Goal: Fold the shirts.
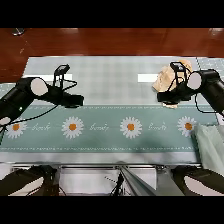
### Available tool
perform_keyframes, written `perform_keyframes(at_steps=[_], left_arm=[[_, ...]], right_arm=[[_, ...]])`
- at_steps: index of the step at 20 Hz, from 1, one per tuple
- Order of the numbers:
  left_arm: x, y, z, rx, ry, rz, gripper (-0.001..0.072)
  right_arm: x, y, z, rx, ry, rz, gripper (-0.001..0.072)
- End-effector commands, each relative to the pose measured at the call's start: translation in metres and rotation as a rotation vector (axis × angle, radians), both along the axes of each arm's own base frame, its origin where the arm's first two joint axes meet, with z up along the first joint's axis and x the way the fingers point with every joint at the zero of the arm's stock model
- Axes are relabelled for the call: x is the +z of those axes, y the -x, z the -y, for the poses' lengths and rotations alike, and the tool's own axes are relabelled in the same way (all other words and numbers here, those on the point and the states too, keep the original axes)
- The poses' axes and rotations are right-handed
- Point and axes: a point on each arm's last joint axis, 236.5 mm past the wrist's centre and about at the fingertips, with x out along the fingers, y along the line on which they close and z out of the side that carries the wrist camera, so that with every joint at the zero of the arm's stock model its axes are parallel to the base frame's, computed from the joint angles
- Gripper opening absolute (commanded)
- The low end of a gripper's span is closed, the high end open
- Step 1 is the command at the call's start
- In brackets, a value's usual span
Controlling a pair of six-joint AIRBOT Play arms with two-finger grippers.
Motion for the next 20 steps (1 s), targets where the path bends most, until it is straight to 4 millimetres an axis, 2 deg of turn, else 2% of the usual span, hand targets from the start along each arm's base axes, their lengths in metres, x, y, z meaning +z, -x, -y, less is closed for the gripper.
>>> perform_keyframes(at_steps=[1, 14, 18, 20], left_arm=[[0.0, 0.0, 0.0, 0.001, 0.0, 0.0, 0.0024], [0.0, -0.001, 0.0, 0.001, 0.0, 0.002, 0.0024], [0.011, -0.03, 0.003, 0.041, 0.027, 0.125, 0.0024], [0.012, -0.033, 0.003, 0.045, 0.03, 0.139, 0.0024]], right_arm=[[0.0, 0.0, 0.0, 0.001, 0.0, -0.001, 0.0028], [0.0, 0.0, -0.003, -0.01, -0.012, 0.001, 0.0028], [0.002, -0.008, -0.006, -0.012, -0.03, 0.033, 0.0028], [0.009, -0.028, -0.004, -0.008, -0.02, 0.122, 0.0028]])
